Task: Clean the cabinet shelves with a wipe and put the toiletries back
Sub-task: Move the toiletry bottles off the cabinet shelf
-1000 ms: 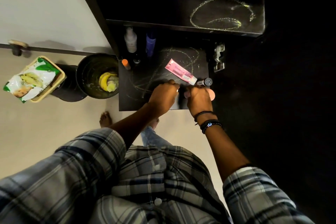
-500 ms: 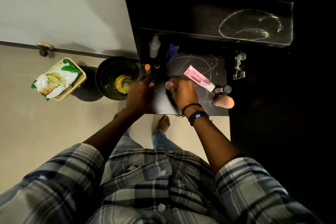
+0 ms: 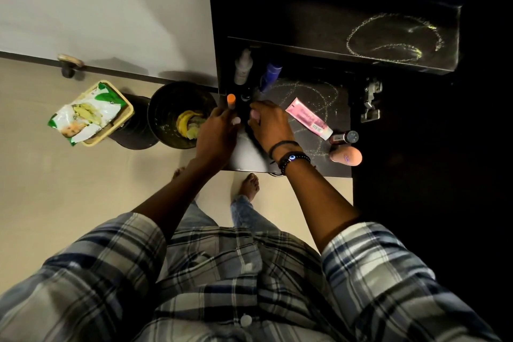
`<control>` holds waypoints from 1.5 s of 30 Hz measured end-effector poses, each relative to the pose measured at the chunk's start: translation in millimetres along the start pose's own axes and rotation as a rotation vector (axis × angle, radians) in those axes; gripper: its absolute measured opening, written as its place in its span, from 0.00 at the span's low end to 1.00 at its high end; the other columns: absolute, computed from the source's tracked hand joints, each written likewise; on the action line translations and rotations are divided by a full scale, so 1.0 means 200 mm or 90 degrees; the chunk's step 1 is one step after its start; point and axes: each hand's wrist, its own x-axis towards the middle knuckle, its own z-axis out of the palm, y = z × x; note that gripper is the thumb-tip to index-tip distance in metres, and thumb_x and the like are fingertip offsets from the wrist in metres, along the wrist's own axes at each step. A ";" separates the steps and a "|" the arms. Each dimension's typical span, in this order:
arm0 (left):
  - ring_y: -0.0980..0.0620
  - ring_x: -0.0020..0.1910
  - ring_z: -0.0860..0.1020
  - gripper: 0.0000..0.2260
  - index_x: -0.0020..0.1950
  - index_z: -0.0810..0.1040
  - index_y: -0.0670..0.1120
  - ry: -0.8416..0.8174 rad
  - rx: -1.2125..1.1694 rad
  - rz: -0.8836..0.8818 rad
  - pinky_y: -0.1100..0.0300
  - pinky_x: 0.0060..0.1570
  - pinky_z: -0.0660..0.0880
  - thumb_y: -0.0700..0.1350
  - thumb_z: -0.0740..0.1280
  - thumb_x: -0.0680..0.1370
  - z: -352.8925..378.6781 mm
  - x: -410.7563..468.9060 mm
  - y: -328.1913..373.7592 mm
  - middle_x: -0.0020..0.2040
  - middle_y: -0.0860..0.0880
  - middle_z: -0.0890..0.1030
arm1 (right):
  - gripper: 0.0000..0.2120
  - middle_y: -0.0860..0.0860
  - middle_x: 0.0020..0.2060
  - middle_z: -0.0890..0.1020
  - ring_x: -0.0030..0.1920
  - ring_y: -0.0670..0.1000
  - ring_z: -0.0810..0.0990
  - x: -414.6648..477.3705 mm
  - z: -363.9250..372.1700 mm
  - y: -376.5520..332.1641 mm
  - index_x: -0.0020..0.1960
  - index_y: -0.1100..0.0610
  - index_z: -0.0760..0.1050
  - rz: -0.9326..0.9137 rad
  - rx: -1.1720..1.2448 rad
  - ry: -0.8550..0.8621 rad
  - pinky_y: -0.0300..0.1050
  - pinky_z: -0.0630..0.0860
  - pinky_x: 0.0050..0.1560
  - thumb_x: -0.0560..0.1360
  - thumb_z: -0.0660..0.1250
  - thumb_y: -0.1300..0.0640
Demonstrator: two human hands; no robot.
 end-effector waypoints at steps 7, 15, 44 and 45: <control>0.40 0.49 0.77 0.14 0.61 0.77 0.42 0.023 -0.030 0.005 0.53 0.42 0.71 0.43 0.67 0.76 -0.02 -0.03 -0.01 0.55 0.39 0.77 | 0.18 0.59 0.51 0.82 0.49 0.59 0.80 -0.08 -0.10 0.18 0.63 0.59 0.73 0.141 0.135 0.084 0.48 0.77 0.51 0.73 0.61 0.62; 0.41 0.50 0.76 0.16 0.63 0.74 0.41 0.006 -0.020 -0.019 0.50 0.45 0.75 0.42 0.67 0.76 -0.01 -0.14 -0.02 0.58 0.41 0.75 | 0.20 0.61 0.61 0.74 0.62 0.61 0.71 -0.06 -0.10 0.44 0.64 0.59 0.72 0.261 -0.065 -0.001 0.48 0.69 0.63 0.72 0.65 0.65; 0.41 0.52 0.77 0.13 0.63 0.71 0.41 -0.084 -0.131 -0.230 0.55 0.43 0.71 0.40 0.63 0.79 0.12 -0.23 -0.14 0.55 0.41 0.78 | 0.08 0.49 0.22 0.77 0.24 0.46 0.77 -0.19 0.26 0.12 0.33 0.58 0.76 0.577 0.563 0.006 0.36 0.75 0.29 0.65 0.73 0.66; 0.41 0.51 0.77 0.13 0.61 0.72 0.41 -0.074 -0.110 -0.226 0.55 0.43 0.70 0.41 0.63 0.78 0.12 -0.23 -0.14 0.54 0.41 0.78 | 0.07 0.51 0.25 0.80 0.23 0.47 0.79 -0.19 0.25 0.12 0.36 0.58 0.76 0.578 0.563 0.024 0.36 0.75 0.27 0.67 0.74 0.64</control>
